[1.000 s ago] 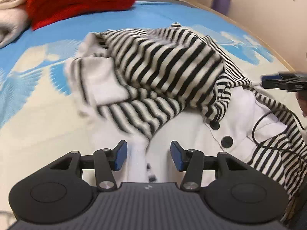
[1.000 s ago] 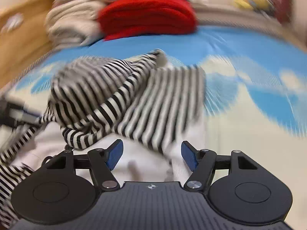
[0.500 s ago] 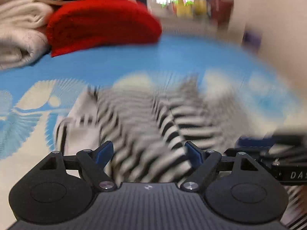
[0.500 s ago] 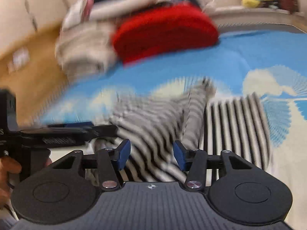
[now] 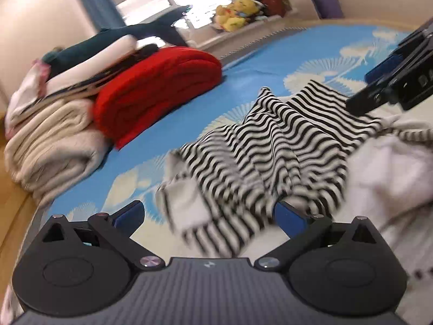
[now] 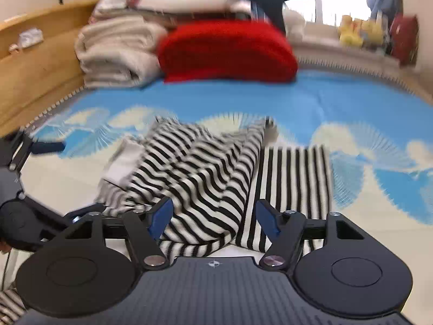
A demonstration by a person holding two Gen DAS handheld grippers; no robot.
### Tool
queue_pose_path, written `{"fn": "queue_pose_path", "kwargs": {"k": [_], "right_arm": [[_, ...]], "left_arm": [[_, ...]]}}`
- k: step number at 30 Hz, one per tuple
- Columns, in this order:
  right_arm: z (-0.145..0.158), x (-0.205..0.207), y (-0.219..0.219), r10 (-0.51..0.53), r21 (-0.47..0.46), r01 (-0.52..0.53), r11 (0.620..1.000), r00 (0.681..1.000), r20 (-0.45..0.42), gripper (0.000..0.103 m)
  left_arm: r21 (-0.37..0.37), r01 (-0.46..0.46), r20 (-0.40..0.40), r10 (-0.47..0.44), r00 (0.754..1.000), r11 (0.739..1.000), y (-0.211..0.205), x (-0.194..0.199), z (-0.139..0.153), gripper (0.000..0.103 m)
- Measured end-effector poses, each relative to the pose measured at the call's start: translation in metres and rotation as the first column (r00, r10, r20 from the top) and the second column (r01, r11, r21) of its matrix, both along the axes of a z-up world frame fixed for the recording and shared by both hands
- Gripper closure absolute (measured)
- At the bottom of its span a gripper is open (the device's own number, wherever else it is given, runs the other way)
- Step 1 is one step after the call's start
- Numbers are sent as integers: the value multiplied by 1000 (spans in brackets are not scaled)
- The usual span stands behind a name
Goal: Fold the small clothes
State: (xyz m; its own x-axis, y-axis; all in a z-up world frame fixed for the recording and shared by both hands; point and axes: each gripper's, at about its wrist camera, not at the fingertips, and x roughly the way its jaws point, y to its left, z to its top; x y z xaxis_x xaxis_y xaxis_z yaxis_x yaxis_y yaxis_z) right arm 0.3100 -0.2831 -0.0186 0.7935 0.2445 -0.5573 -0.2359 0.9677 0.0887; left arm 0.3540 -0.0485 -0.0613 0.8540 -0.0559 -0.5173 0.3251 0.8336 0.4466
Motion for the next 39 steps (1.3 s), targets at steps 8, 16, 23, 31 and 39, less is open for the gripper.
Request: {"fn": "queue_pose_path", "kwargs": {"k": [8,16,23,31,39], "right_arm": [[-15,-149,14,-72,65,66,996,993,95,24],[-19,-281,40,-58,-1,60,998,984,171,23],[-28,-342,49,-72,-43,81,996,983,168,23],[-27,-359,54,-72,-37,80,996,983,170,23],[-35,-347,46,-120,4,120,993,987,109,23]], "left_arm": [[-116,-127,-47,122,991,985,39,-139,13,0],[-185,-127,-65,117,991,975,44,-239,13,0],[-175,-112,-46,106,993,978,46,-300,9,0],[-185,-128,-38,123,992,974,52,-316,11,0],[-169,-174,-55,167,984,970,60,-306,5,0]]}}
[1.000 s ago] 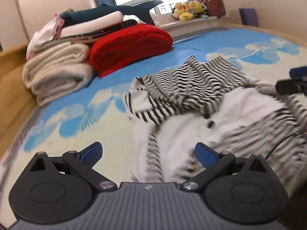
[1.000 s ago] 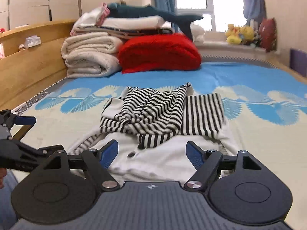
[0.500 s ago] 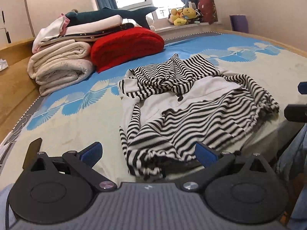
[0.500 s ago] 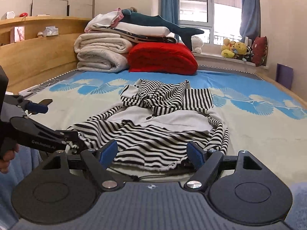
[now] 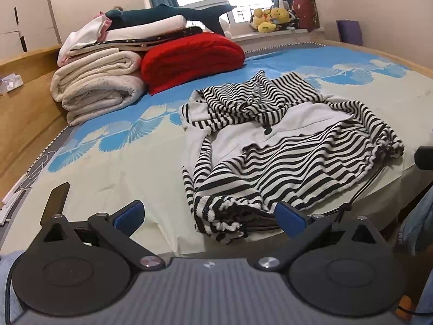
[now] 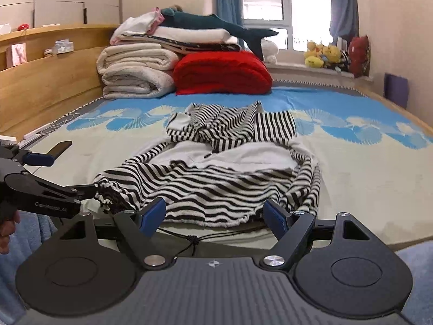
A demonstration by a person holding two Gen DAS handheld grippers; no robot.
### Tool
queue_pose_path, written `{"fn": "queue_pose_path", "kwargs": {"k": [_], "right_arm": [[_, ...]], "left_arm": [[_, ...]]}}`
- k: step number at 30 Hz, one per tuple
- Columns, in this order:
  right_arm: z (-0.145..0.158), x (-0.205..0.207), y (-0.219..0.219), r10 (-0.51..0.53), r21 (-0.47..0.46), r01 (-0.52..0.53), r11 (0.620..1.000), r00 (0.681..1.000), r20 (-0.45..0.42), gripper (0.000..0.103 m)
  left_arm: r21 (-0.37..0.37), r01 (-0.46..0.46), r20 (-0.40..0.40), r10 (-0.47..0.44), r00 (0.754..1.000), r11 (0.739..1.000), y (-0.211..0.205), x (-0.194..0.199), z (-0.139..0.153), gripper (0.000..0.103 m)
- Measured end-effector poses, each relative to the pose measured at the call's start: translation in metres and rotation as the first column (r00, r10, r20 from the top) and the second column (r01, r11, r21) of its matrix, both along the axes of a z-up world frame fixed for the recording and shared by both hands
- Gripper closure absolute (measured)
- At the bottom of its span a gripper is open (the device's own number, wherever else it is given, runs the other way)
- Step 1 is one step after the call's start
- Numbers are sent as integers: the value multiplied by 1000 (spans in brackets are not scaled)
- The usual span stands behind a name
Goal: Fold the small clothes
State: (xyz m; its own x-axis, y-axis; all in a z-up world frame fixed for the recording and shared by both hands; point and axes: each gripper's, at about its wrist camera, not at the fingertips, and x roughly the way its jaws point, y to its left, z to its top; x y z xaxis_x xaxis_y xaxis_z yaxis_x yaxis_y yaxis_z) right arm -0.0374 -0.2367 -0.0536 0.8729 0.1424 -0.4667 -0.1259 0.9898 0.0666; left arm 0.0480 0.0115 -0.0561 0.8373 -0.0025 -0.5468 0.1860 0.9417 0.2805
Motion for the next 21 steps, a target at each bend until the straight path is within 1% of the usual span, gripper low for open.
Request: {"fn": "queue_pose_path", "kwargs": {"k": [5,9,13,17,19,21], "right_arm": [[-5,9,-1,-7,14,8,1000,1000,-31,23],[-8,14,-4,-15,14,15,1000,999,-38,23],[-10,22,-14,-51,11,52,999,998,-41,23],[-11,38,-33,-115,13,116,993,992,-53,23],[-13,50,-44,-146,21,148,989,987,-65,23],[-17,65,-56,-179,29,182,983,980,-89,23]], "left_arm": [[1,-6,-9,6,1000,1000,-1,7,-4,0],[-12,-19,-10,19,1000,1000,1,14,-4,0],[-42,-35,41,36,999,999,11,21,5,0],[-43,-56,95,60,994,998,19,43,15,0],[-70,-65,85,71,994,995,24,62,15,0],[-108,-74,47,79,996,991,29,81,11,0]]}}
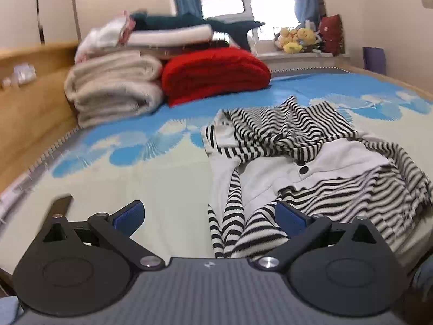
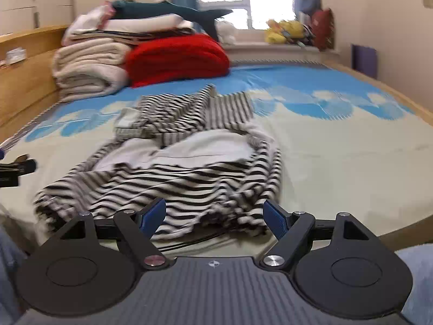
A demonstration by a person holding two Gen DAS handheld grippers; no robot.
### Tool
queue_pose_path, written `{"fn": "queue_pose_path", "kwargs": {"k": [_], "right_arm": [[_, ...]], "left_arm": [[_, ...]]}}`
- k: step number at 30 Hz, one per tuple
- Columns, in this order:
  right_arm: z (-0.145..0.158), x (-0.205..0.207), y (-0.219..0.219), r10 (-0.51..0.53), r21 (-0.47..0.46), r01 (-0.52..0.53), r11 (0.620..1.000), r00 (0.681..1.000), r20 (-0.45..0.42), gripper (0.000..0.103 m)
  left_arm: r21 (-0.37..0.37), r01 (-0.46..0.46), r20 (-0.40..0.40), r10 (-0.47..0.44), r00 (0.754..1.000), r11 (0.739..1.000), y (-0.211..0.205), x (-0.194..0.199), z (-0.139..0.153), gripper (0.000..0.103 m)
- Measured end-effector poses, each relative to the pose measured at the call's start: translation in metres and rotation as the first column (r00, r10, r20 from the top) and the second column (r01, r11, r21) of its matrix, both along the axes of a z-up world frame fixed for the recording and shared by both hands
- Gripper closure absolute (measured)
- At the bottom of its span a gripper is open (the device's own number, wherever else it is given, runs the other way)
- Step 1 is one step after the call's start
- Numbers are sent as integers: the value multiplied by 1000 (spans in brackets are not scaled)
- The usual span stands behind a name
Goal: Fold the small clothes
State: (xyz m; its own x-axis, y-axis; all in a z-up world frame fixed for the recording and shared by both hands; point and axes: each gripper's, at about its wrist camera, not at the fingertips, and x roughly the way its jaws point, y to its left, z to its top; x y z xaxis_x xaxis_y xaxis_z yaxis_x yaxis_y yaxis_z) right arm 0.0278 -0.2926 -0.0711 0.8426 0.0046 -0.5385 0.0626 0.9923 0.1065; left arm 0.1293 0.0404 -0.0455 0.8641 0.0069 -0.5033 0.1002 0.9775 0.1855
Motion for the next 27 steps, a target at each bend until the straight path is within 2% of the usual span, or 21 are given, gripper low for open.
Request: {"fn": "queue_pose_path", "kwargs": {"k": [2,4,6,11,13,15,16,17,19,23,24,25,26,27], "right_arm": [[-7,18,-11,-41,0,41,999,999,-27,23],[-16,38,-15,-93,-97,87,991,994,-53,23],[-27,55,-21,-104,-125,95,988,992,-65,23],[-50,89,-41,-104,7,106,994,985,-137,22],[-62,100,-45,-101,47,113,992,974,-201,21],[-75,109,-51,-112,77,137,987,956,-273,18],[-77,109,-50,-108,66,129,989,959,-262,17],[-77,109,-46,-113,29,124,992,960,-256,13],[-80,108,-43,-123,-12,124,992,960,-251,11],[-82,109,-46,-126,21,136,991,958,-257,8],[-81,109,-46,-123,19,132,991,958,-261,14],[-79,110,-46,-107,20,117,993,958,-266,24],[-77,108,-44,-68,35,79,996,966,-251,56],[-75,107,-41,-8,66,24,998,971,-238,73]], "left_arm": [[-26,5,-22,-5,1000,1000,3,18,-10,0],[3,10,-36,-10,999,1000,-1,31,-21,0],[29,31,-60,-29,998,999,-7,42,-35,0],[34,45,-169,-39,985,998,-16,64,-65,0],[10,44,-242,-40,970,999,-17,73,-76,0],[-24,32,-328,-38,944,999,-15,79,-87,0],[-57,23,-371,-42,928,998,-13,81,-92,0],[-103,5,-389,-45,920,995,-8,82,-93,0],[-147,0,-419,-63,906,989,-3,82,-92,0],[-159,38,-424,-103,900,986,-3,77,-92,0],[-162,49,-425,-114,898,986,-4,76,-92,1],[-167,56,-423,-123,898,984,-4,76,-91,4],[-178,63,-414,-133,900,982,-4,75,-89,21],[-181,71,-396,-139,908,981,-4,74,-85,50]]}}
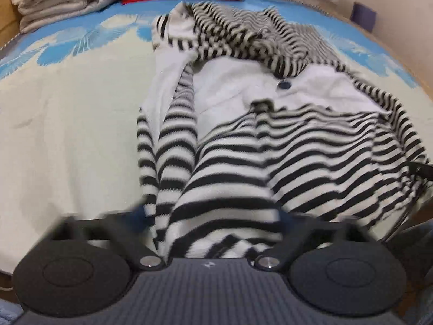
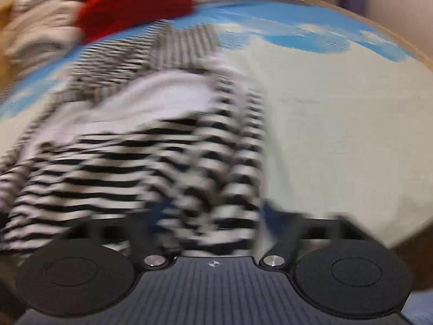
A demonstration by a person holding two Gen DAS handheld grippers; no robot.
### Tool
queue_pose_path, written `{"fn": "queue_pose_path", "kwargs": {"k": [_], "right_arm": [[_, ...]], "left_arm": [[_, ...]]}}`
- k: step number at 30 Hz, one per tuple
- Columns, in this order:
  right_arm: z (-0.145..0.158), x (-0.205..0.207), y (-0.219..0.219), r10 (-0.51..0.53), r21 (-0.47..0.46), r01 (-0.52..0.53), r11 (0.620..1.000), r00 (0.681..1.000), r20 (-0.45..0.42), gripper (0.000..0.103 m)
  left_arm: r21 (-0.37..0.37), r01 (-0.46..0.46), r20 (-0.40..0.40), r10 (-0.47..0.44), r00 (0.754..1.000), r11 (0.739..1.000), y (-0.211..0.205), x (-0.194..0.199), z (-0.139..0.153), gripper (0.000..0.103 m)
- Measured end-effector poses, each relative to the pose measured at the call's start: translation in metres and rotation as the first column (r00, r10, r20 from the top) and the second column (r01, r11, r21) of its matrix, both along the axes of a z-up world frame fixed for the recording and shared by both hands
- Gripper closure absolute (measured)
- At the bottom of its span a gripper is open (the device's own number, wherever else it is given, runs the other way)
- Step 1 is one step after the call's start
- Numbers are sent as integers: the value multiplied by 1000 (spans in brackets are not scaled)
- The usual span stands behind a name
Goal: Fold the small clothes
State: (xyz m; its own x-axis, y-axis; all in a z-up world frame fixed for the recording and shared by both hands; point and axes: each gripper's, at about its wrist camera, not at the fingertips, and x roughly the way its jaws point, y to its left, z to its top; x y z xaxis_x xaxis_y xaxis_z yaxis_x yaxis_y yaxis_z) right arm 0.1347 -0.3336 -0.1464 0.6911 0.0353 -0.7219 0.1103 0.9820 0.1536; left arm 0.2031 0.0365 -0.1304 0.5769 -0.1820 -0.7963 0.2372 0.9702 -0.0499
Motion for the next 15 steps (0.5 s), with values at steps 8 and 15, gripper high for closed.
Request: {"fn": "queue_pose_path", "kwargs": {"k": [8,15], "right_arm": [[17,-14,-24,-24,210,11,978,998,59,91],[59,-94,-44,-33,349,1,937,996,85,92]], "left_arm": [[-151,-55,17,58,998,987,19,-9,38,91],[-166,38,8,-37,999,985,34,-70,83,92]]}}
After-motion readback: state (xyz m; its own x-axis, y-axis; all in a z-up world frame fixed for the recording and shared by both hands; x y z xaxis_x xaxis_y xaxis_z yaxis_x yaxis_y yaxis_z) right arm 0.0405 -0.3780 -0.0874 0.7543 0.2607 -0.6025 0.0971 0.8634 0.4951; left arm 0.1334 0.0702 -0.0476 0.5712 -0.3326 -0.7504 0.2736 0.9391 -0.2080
